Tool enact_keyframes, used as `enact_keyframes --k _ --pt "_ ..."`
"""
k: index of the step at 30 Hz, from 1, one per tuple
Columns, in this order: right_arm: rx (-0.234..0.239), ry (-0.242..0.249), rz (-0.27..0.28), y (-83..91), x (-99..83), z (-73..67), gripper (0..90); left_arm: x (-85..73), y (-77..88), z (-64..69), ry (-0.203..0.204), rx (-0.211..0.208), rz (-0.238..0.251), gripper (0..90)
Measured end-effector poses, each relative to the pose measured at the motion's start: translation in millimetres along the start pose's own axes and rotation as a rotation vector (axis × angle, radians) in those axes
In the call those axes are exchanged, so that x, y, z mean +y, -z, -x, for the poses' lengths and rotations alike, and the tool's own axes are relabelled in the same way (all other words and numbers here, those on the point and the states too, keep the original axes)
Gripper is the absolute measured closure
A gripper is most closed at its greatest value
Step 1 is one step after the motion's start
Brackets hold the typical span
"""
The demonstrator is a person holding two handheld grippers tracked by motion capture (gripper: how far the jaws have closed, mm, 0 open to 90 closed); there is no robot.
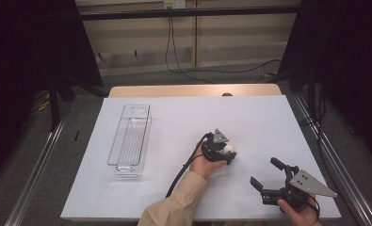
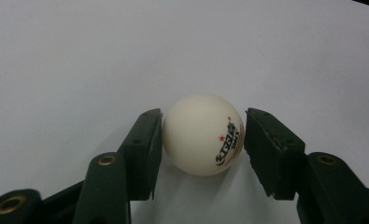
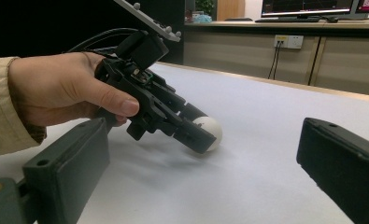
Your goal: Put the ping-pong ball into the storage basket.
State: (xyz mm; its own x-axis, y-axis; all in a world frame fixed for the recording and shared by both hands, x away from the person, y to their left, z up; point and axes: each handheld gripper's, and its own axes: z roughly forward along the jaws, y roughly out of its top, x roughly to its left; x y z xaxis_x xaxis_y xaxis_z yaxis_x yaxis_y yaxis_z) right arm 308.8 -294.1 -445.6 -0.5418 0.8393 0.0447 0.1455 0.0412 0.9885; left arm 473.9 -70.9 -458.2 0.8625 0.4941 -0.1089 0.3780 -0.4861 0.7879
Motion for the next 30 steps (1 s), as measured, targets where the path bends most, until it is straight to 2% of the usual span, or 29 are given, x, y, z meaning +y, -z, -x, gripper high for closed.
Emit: enact_keyframes --k 15,21,22,24,26,28,29,30 --pt "-0.002 -0.002 -0.001 -0.2 -0.1 -0.3 2.1 -0.3 1.6 -1.6 0.018 -0.002 -0.011 51.0" --pt "-0.002 -0.006 0.000 -0.1 -0.1 -0.3 2.1 0.7 4.5 -1.8 0.035 -0.014 0.017 51.0" --pt "0.002 0.000 -0.002 0.1 -0.2 -0.1 2.1 1.4 6.4 -2.3 0.031 -0.010 0.000 51.0" --pt "0.002 -0.001 -0.001 0.0 -0.1 -0.3 2.2 1.3 7.4 -2.7 0.043 -0.019 0.015 51.0" --pt "0.000 -0.007 0.000 -0.2 -0.1 -0.7 2.1 2.0 10.1 -3.4 0.039 -0.018 0.004 51.0" --pt "0.000 -0.005 -0.001 -0.1 -0.1 -0.6 2.2 2.2 11.0 -3.9 0.042 -0.028 0.024 51.0" --pt "0.001 -0.004 -0.001 -0.1 -0.2 -0.5 2.1 3.1 13.4 -3.7 0.045 -0.021 0.014 51.1" --pt "0.002 -0.002 -0.002 0.1 -0.3 -0.3 2.2 3.0 13.2 -3.0 0.061 -0.024 0.030 51.0"
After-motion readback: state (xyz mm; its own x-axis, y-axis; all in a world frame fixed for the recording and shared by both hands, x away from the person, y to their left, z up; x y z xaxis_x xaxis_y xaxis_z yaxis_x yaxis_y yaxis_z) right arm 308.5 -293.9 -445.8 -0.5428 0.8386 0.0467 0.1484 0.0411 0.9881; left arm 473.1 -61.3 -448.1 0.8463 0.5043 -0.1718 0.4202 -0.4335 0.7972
